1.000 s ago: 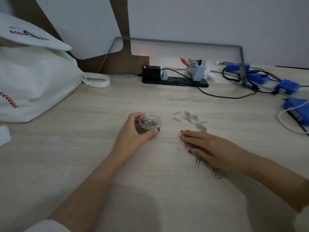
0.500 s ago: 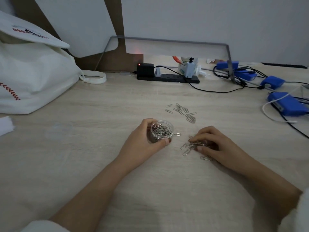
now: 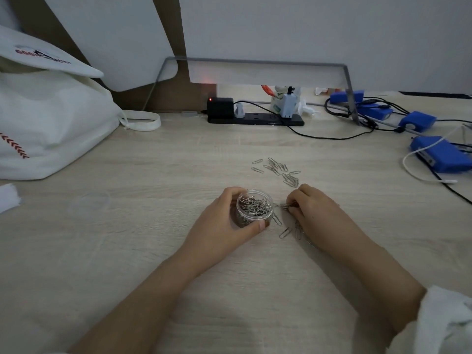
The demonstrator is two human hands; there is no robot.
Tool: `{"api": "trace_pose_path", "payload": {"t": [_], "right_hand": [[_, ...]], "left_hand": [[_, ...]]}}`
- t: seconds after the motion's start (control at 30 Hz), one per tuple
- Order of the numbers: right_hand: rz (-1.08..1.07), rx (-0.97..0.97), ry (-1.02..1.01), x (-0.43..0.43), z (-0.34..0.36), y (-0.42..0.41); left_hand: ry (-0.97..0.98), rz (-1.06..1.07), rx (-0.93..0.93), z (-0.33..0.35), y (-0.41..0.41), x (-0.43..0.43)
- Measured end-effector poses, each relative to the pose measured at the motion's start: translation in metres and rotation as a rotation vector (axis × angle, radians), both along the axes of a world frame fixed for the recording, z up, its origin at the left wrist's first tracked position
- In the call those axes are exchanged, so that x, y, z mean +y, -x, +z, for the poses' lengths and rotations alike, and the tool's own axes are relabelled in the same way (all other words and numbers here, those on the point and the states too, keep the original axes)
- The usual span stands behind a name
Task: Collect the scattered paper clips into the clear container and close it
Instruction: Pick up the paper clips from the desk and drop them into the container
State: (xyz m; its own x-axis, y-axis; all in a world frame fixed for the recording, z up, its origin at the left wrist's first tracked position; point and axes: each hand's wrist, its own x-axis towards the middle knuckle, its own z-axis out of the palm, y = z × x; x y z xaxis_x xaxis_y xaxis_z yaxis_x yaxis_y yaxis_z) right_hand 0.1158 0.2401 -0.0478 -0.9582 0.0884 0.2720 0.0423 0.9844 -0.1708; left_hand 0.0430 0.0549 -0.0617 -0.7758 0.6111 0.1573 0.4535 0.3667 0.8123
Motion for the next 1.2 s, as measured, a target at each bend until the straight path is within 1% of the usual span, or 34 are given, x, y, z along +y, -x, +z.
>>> {"api": "trace_pose_path", "payload": {"t": [0.13, 0.27, 0.37, 0.5, 0.53, 0.6, 0.67, 0.7, 0.8, 0.83, 0.9, 0.97, 1.03, 1.13, 1.2], "right_hand": [[-0.139, 0.005, 0.071, -0.006, -0.001, 0.004], [-0.184, 0.024, 0.182, -0.004, -0.001, 0.006], [-0.197, 0.071, 0.351, -0.002, 0.002, 0.004], [-0.202, 0.165, 0.681, -0.008, 0.021, -0.001], [-0.185, 0.189, 0.736, -0.013, 0.026, -0.001], [-0.136, 0.208, 0.786, -0.026, 0.032, 0.004], [-0.086, 0.21, 0.764, -0.041, 0.031, 0.01], [-0.074, 0.211, 0.708, -0.047, 0.028, 0.013], [-0.07, 0.212, 0.44, -0.055, 0.02, 0.02], [-0.056, 0.215, 0.378, -0.056, 0.018, 0.021], [-0.018, 0.187, 0.32, -0.056, 0.015, 0.021], [0.031, 0.164, 0.319, -0.057, 0.015, 0.02], [0.063, 0.173, 0.383, -0.055, 0.02, 0.019], [-0.017, 0.237, 0.477, -0.033, 0.029, 0.022], [-0.109, 0.199, 0.463, -0.008, 0.028, 0.032]], "left_hand": [[0.001, -0.008, 0.005, -0.001, 0.002, 0.0], [0.002, -0.015, 0.002, -0.002, 0.003, 0.0], [0.006, -0.022, 0.004, -0.001, 0.003, -0.001], [0.013, -0.023, 0.01, -0.001, 0.003, 0.0], [0.013, -0.022, 0.011, -0.001, 0.003, 0.001], [0.004, -0.016, 0.013, -0.002, 0.004, 0.001], [-0.007, -0.02, 0.013, -0.003, 0.003, 0.002], [-0.013, -0.022, 0.013, -0.003, 0.003, 0.002], [-0.016, -0.026, 0.025, -0.004, 0.004, 0.002], [-0.013, -0.03, 0.031, -0.005, 0.004, 0.002], [-0.006, -0.043, 0.044, -0.004, 0.003, 0.002], [0.002, -0.048, 0.047, -0.004, 0.002, 0.002], [-0.006, -0.044, 0.048, -0.003, 0.002, 0.001], [0.03, -0.038, 0.058, -0.002, 0.002, 0.001], [0.052, -0.038, 0.066, -0.001, 0.002, 0.001]]}}
